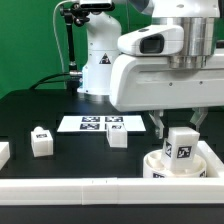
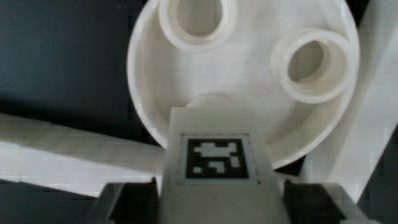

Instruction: Assemble stool

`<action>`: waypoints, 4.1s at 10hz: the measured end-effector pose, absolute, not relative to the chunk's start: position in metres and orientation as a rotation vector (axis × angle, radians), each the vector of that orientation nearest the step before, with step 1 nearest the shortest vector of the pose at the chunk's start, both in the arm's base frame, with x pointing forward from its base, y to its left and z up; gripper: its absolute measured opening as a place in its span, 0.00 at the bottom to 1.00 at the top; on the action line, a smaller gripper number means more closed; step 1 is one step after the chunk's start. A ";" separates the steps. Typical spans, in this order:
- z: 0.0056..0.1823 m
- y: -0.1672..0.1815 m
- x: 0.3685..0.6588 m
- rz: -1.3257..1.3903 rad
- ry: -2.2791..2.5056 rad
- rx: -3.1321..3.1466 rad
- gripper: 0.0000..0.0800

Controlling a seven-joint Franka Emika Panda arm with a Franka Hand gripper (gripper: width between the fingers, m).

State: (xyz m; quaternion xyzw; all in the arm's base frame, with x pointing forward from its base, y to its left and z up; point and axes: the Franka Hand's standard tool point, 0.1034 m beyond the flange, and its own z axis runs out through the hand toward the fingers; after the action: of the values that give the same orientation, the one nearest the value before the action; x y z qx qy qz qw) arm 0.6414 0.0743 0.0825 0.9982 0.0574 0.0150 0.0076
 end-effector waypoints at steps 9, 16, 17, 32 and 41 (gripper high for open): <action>0.081 0.091 0.640 0.033 -0.827 3.078 0.42; 0.080 0.102 0.639 -0.051 -1.586 2.840 0.42; 0.080 0.105 0.638 -0.062 -1.682 2.787 0.42; 0.102 0.116 0.641 -0.045 -1.293 3.003 0.81; 0.102 0.124 0.641 0.055 0.187 3.206 0.81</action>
Offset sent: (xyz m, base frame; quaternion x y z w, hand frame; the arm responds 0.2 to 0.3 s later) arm -0.0080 0.0045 -0.0041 -0.0080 0.0040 0.1566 0.9876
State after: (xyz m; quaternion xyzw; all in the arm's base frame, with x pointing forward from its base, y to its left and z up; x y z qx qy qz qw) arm 0.6414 0.1241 0.1017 0.9975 0.0582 0.0170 -0.0352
